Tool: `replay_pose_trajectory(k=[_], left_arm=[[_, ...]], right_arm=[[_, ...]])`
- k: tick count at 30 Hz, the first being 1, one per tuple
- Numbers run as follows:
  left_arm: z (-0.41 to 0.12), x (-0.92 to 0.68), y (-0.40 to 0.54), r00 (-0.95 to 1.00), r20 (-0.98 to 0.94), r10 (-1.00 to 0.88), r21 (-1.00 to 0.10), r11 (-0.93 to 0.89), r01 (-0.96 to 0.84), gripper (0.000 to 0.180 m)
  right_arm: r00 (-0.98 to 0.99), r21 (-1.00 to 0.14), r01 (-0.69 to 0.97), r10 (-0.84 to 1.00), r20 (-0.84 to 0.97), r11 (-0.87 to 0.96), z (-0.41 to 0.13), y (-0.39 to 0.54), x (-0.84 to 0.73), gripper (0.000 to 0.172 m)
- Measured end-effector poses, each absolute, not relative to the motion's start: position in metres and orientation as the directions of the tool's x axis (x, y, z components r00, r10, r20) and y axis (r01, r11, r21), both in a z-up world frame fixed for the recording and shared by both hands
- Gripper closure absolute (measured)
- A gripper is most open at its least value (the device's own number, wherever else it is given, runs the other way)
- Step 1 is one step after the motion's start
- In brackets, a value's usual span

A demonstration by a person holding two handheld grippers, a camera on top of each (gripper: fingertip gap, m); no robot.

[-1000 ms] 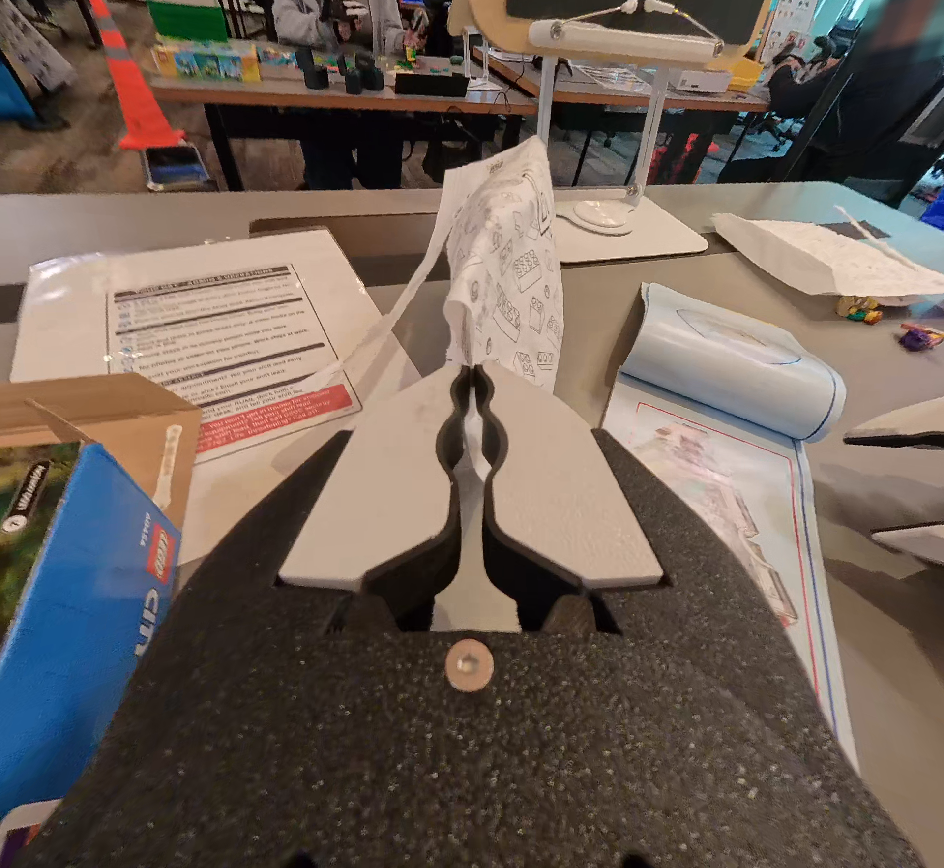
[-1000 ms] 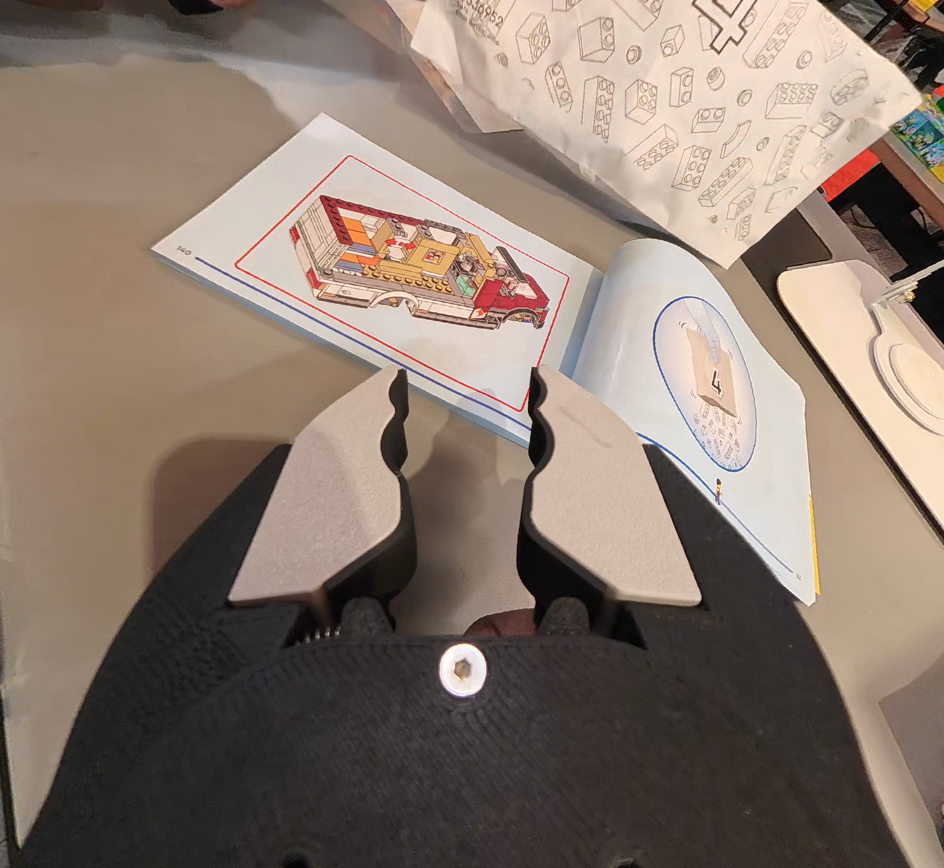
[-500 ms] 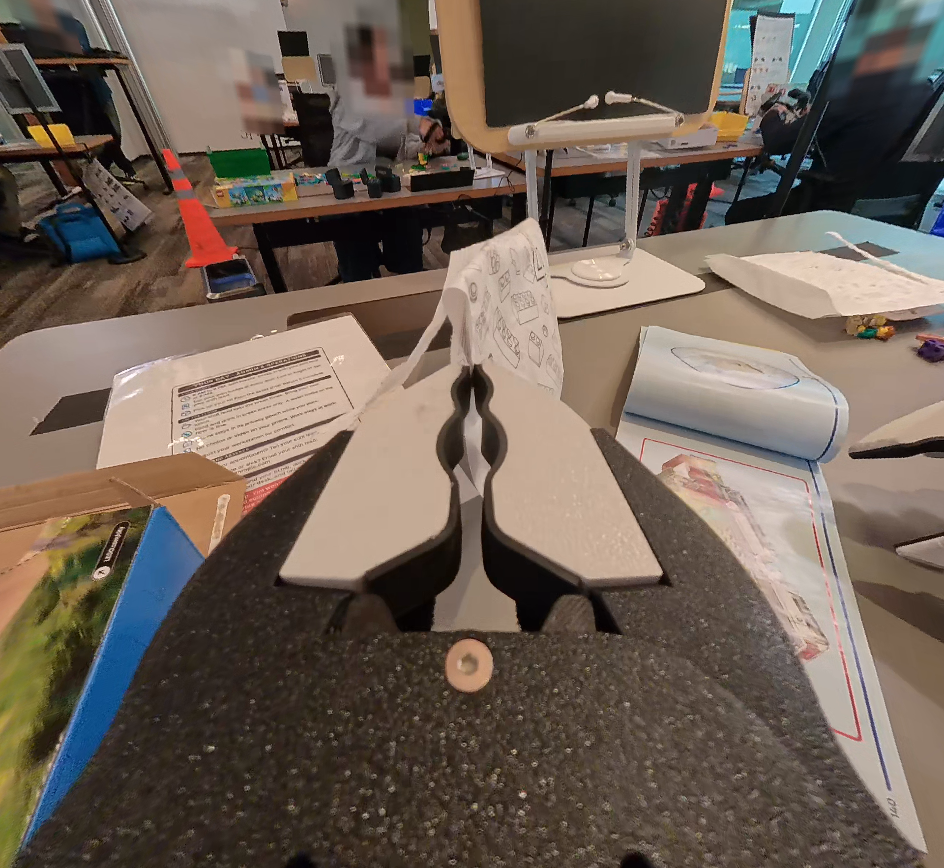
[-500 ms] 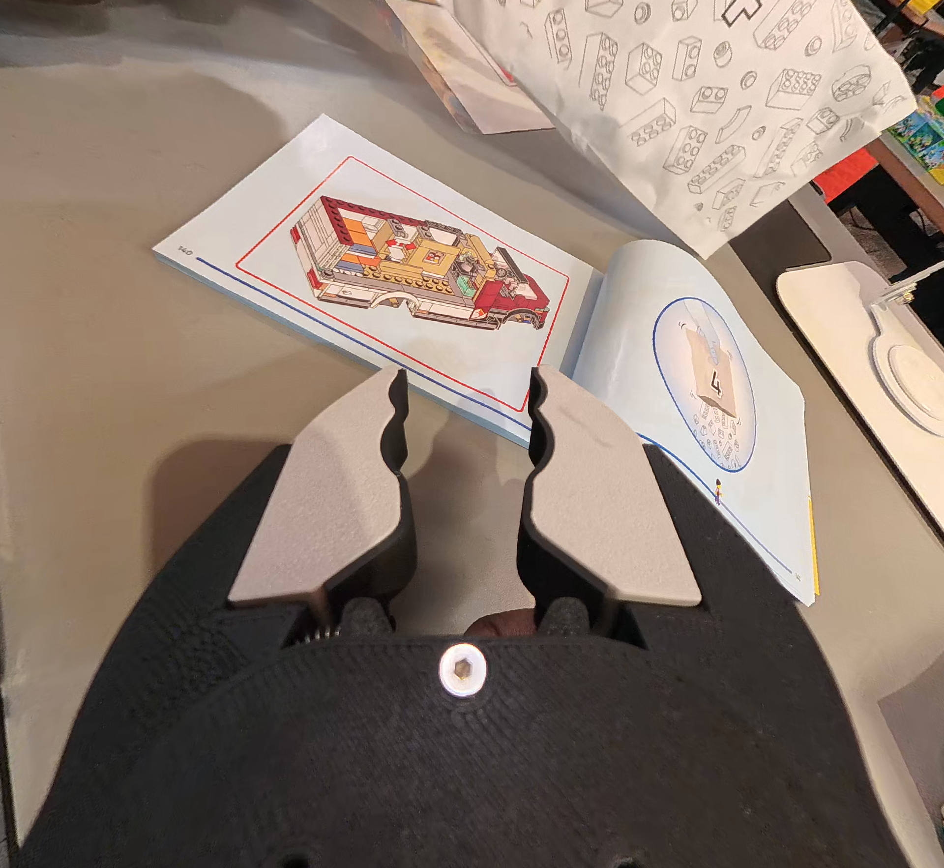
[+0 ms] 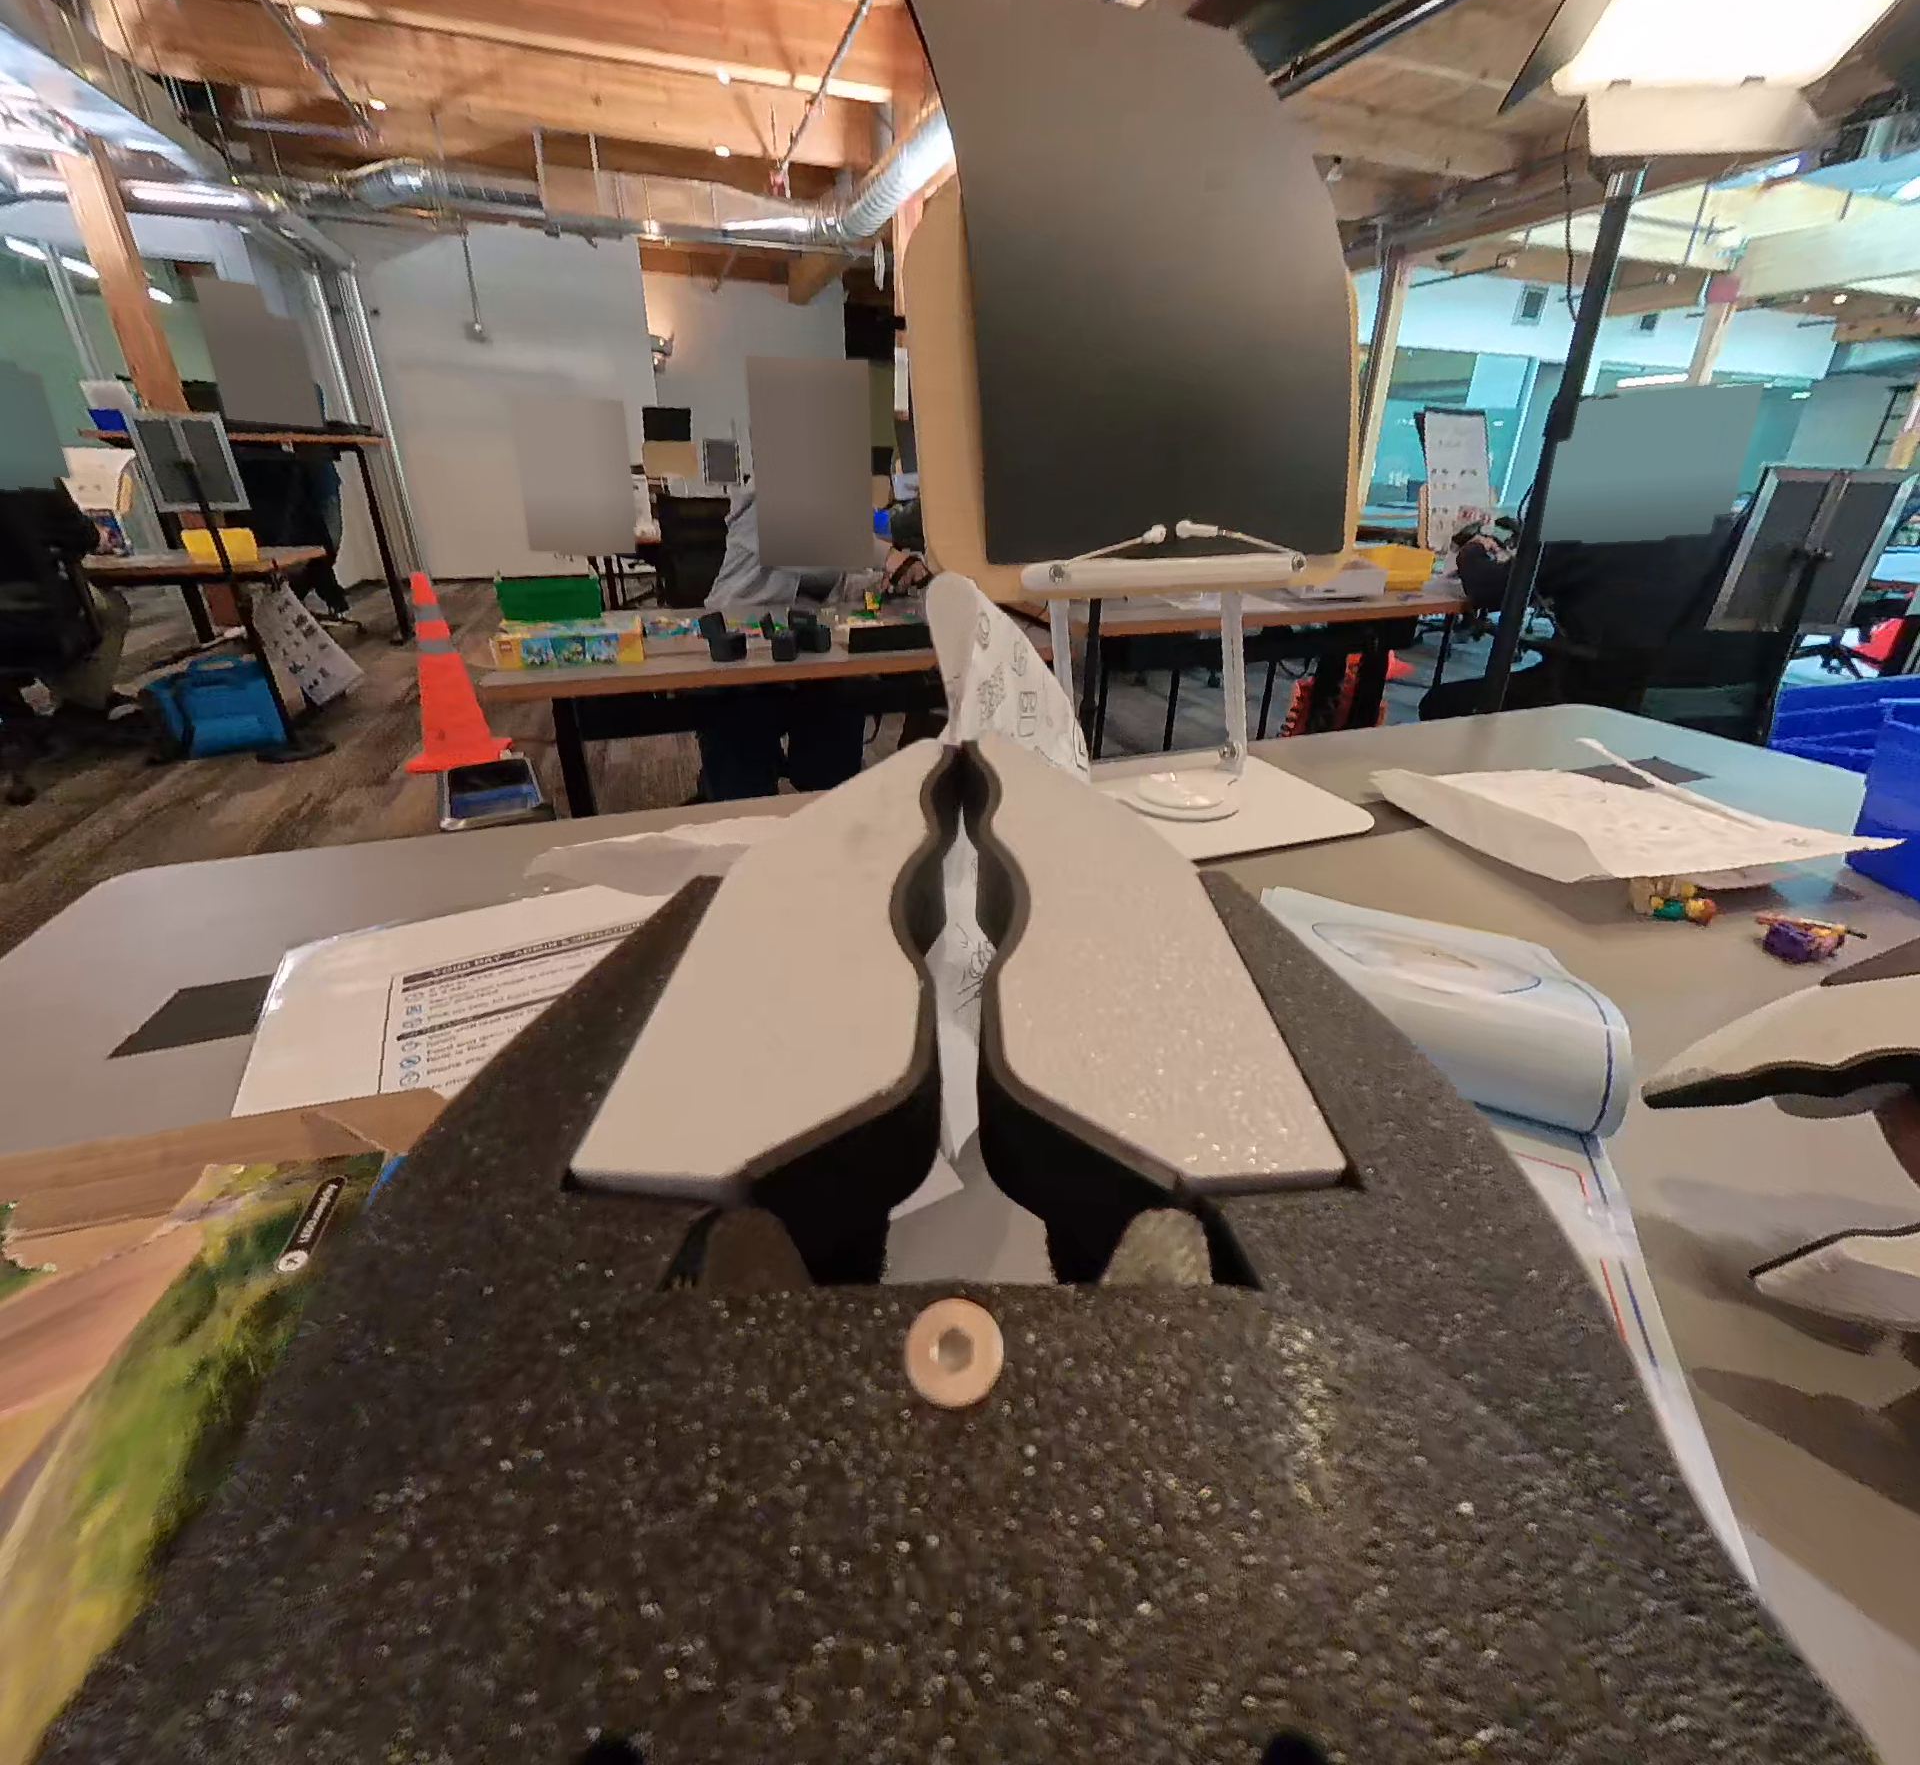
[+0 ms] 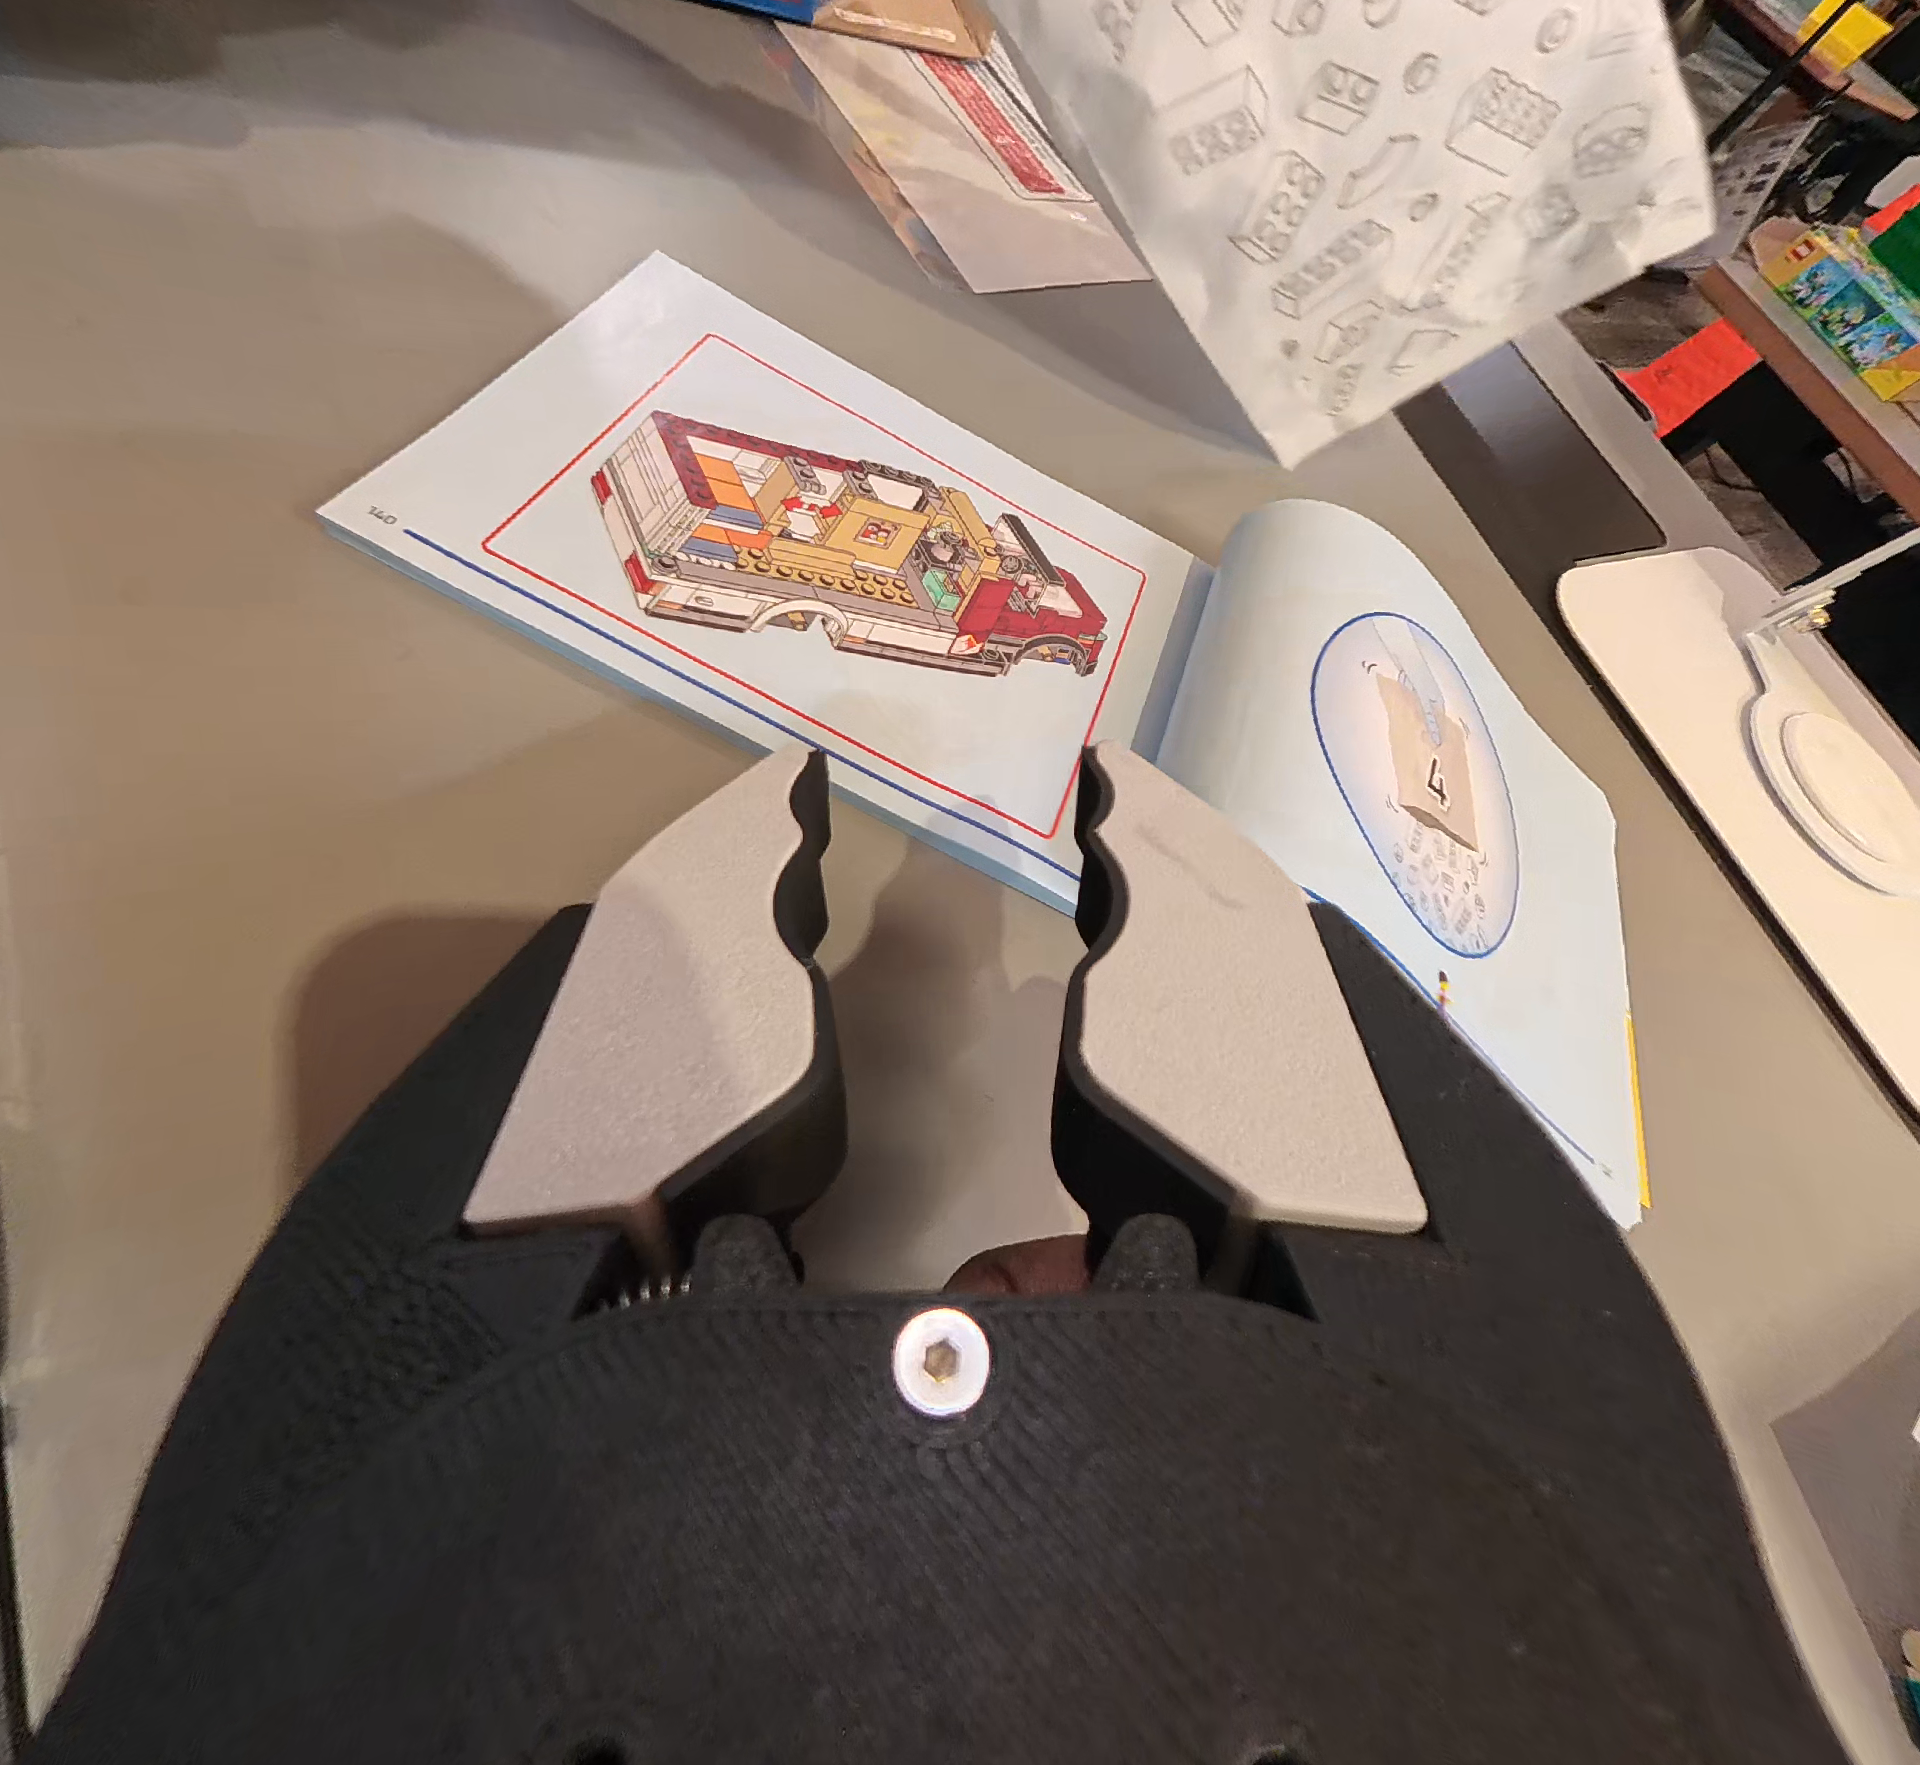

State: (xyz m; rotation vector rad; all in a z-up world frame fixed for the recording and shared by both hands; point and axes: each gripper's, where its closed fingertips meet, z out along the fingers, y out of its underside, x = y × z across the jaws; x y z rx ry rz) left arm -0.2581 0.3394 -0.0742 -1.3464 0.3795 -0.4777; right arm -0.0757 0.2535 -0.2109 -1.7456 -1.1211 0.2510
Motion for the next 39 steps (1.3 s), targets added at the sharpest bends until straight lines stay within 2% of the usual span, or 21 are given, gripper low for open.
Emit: replay_pose_trajectory(k=[6, 15, 22, 28, 34, 39], left_arm=[[-0.051, -0.262, 0.323, 0.833, -0.006, -0.553, -0.958, 0.241, 0.153, 0.180], [-0.004, -0.257, 0.284, 0.835, -0.122, -0.536, -0.916, 0.385, 0.114, 0.180], [0.028, -0.206, 0.234, 0.715, -0.190, -0.673, -0.890, 0.426, 0.165, 0.180], [0.005, -0.130, 0.197, 0.484, -0.188, -0.855, -0.916, 0.331, 0.228, 0.180], [-0.035, -0.099, 0.157, 0.286, -0.196, -0.938, -0.937, 0.265, 0.228, 0.180], [-0.058, -0.104, 0.135, 0.123, -0.199, -0.972, -0.955, 0.220, 0.200, 0.180]], right_arm=[[0.574, -0.832, 0.552, 0.748, 0.333, -0.053, -0.206, 0.253, -0.070, 0.127], [0.617, -0.852, 0.521, 0.714, 0.331, -0.055, -0.195, 0.228, -0.042, 0.128], [0.653, -0.884, 0.465, 0.691, 0.309, -0.044, -0.173, 0.206, -0.007, 0.128], [0.684, -0.956, 0.294, 0.701, 0.202, -0.012, -0.125, 0.189, 0.035, 0.119], [0.666, -0.915, 0.401, 0.671, 0.326, 0.047, -0.131, 0.171, 0.053, 0.112], [0.621, -0.853, 0.513, 0.646, 0.445, 0.095, -0.142, 0.166, 0.046, 0.121]])
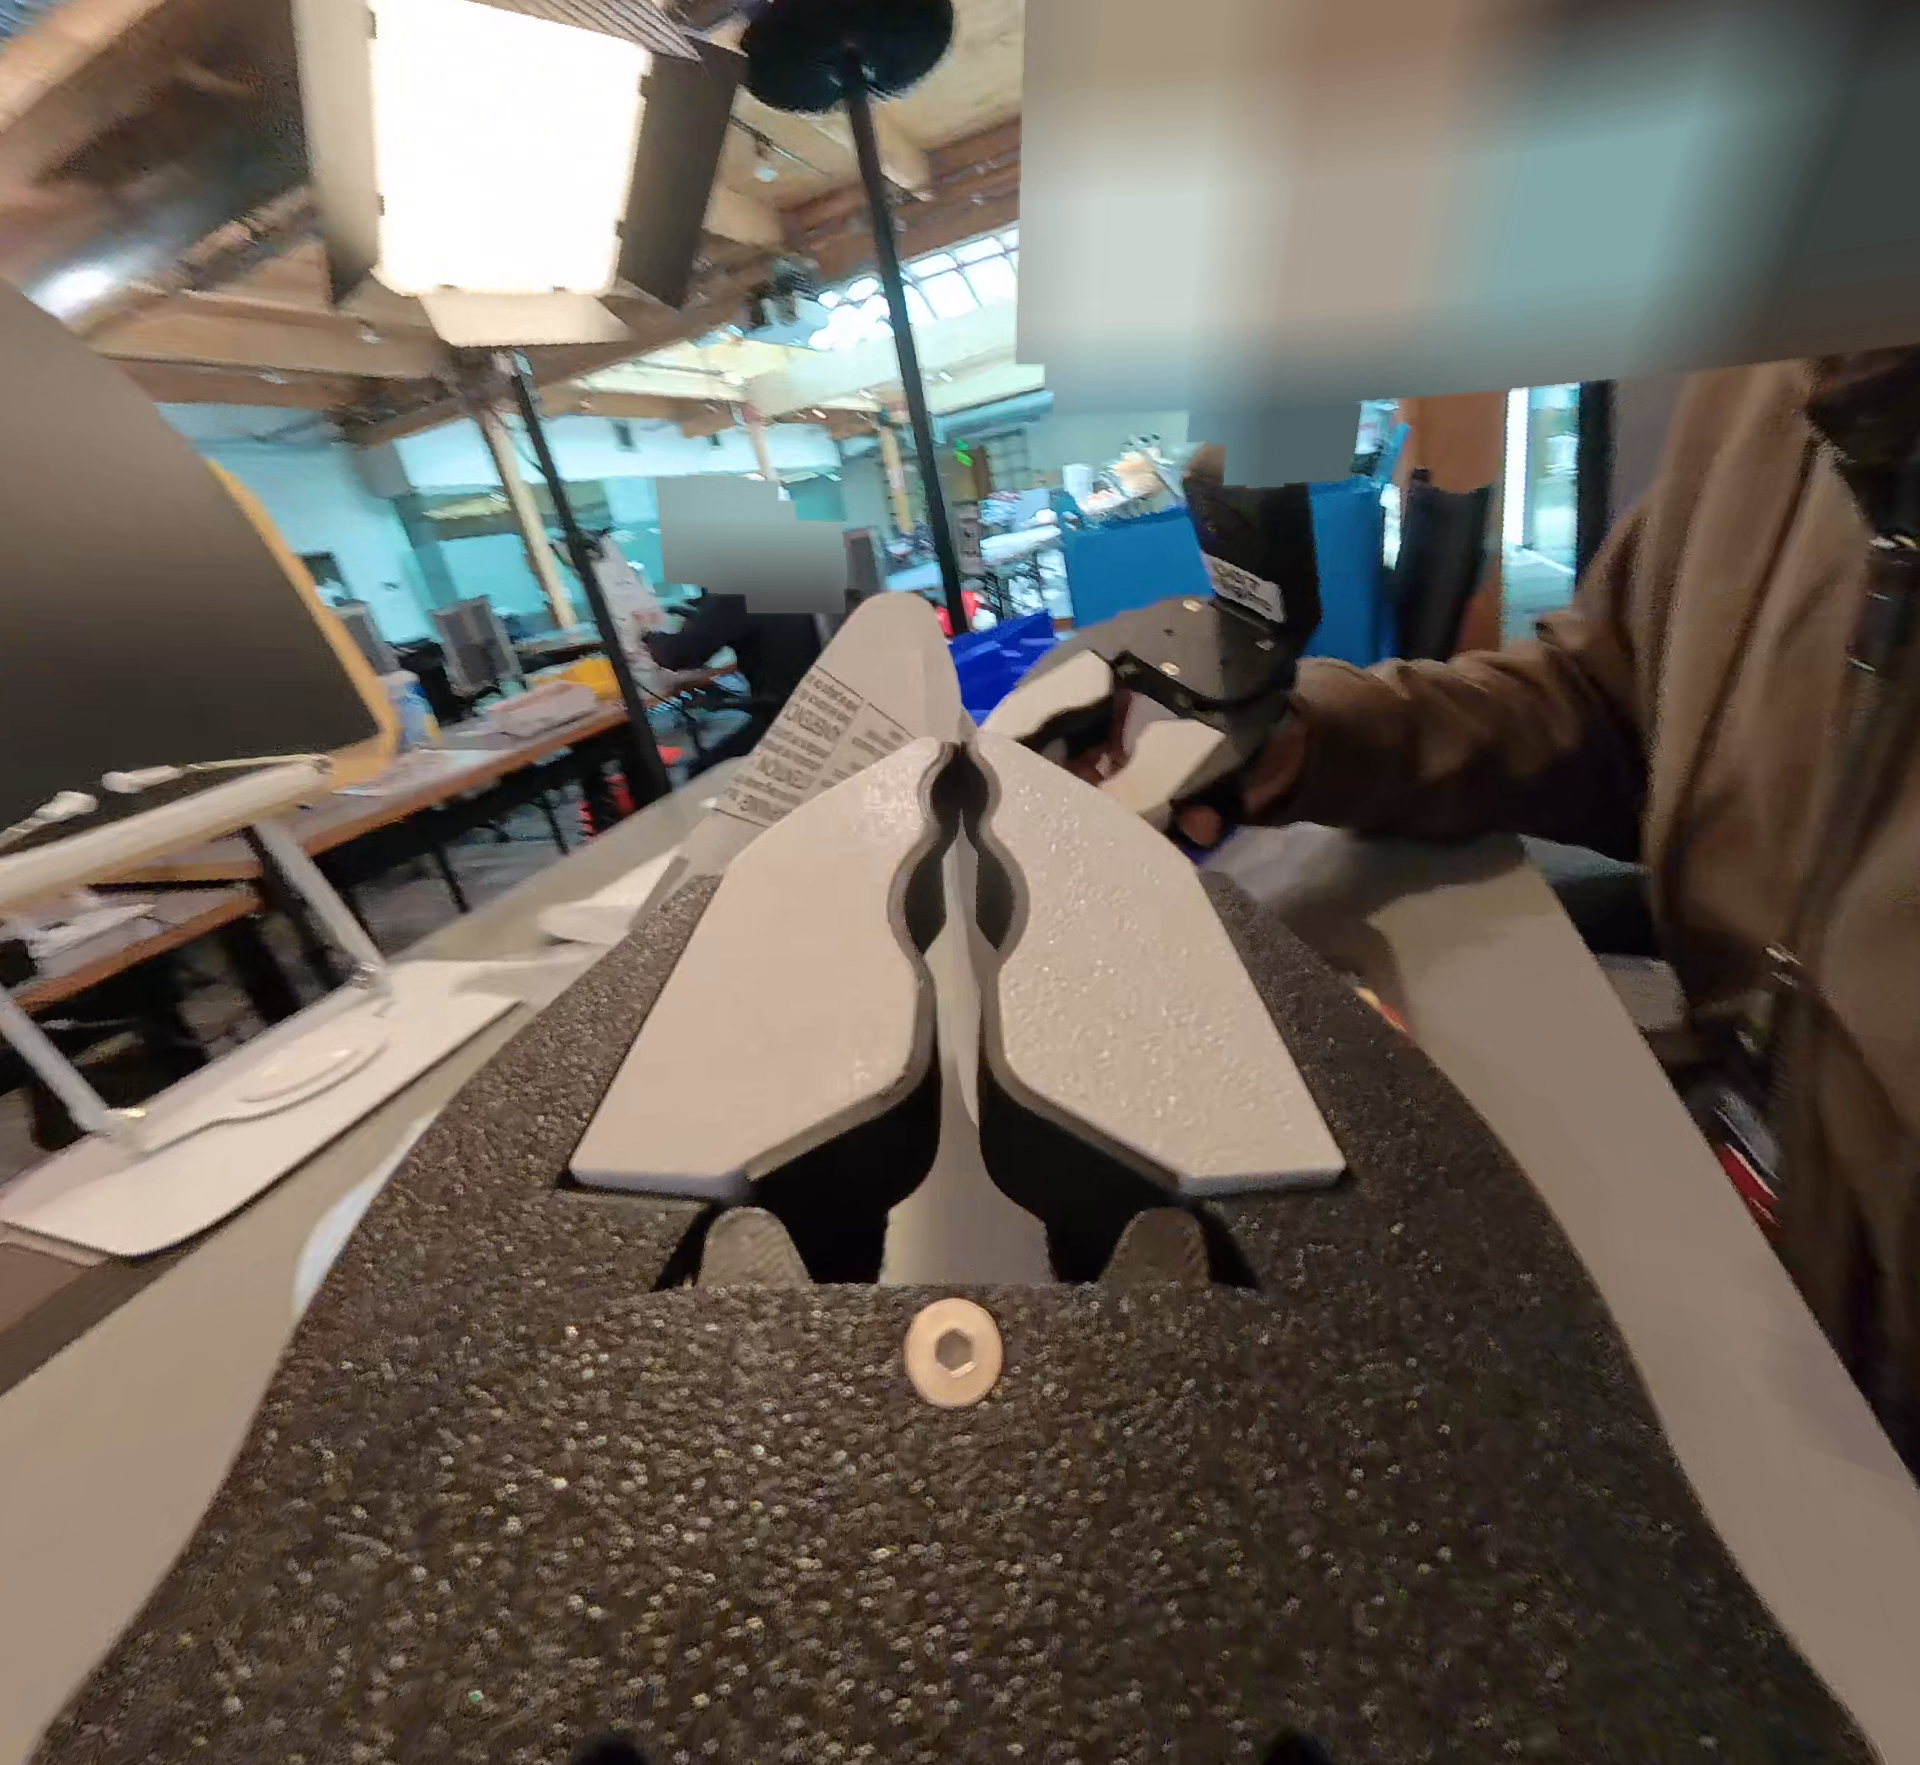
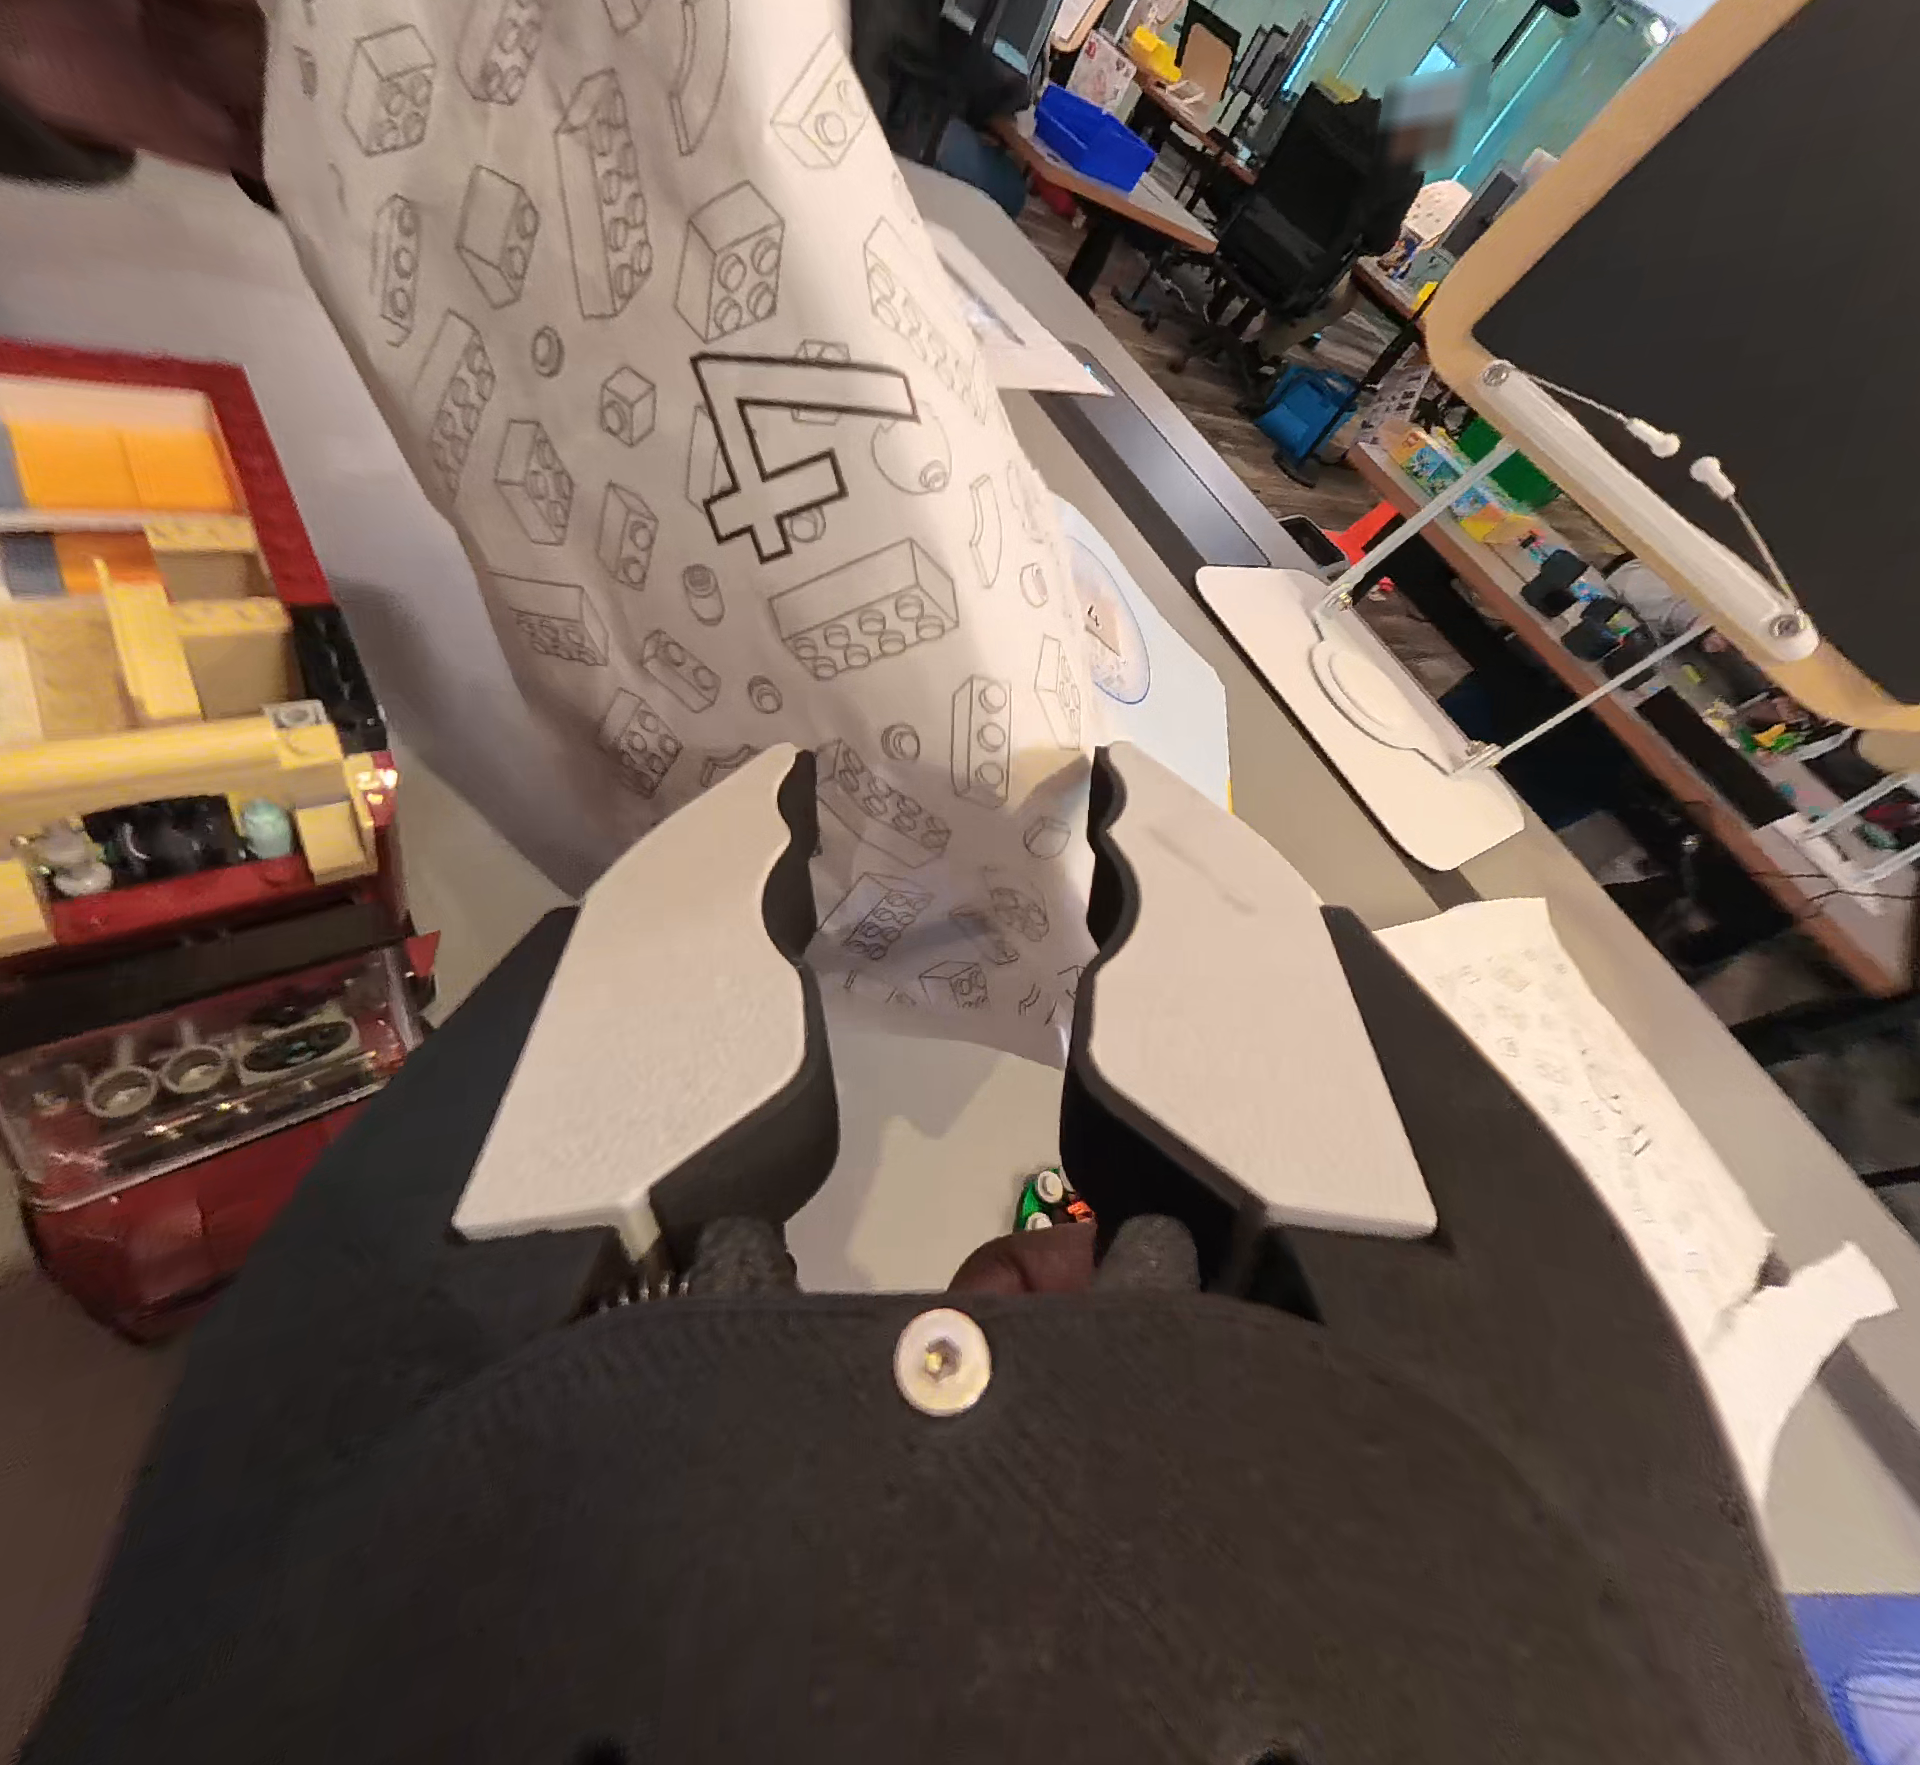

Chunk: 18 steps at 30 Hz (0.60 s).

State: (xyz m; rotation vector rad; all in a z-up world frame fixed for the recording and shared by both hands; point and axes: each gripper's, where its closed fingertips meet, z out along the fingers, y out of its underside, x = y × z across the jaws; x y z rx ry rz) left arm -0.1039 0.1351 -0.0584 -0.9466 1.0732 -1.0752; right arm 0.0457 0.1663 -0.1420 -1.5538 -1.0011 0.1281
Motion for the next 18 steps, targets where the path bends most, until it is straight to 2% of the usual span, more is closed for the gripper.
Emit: replay_pose_trajectory(k=[3, 7, 11, 15, 18], left_arm=[[-0.075, -0.107, 0.128, 0.026, -0.191, -0.981, -0.972, 0.193, 0.134, 0.180], [-0.092, -0.111, 0.140, 0.007, -0.190, -0.982, -0.981, 0.190, 0.033, 0.180], [-0.120, -0.112, 0.149, -0.084, -0.056, -0.995, -0.988, 0.067, -0.137, 0.178], [-0.137, -0.116, 0.151, -0.136, 0.118, -0.984, -0.966, -0.082, -0.245, 0.145], [-0.146, -0.116, 0.158, -0.118, 0.251, -0.961, -0.927, -0.204, -0.315, 0.138]], right_arm=[[0.613, -0.842, 0.530, 0.640, 0.463, 0.101, -0.145, 0.165, 0.042, 0.124], [0.631, -0.833, 0.544, 0.605, 0.485, 0.101, -0.145, 0.169, 0.045, 0.125], [0.651, -0.838, 0.541, 0.593, 0.474, 0.076, -0.146, 0.171, 0.049, 0.124], [0.647, -0.820, 0.565, 0.568, 0.508, 0.090, -0.146, 0.168, 0.049, 0.125], [0.638, -0.802, 0.589, 0.551, 0.538, 0.102, -0.147, 0.167, 0.048, 0.123]])
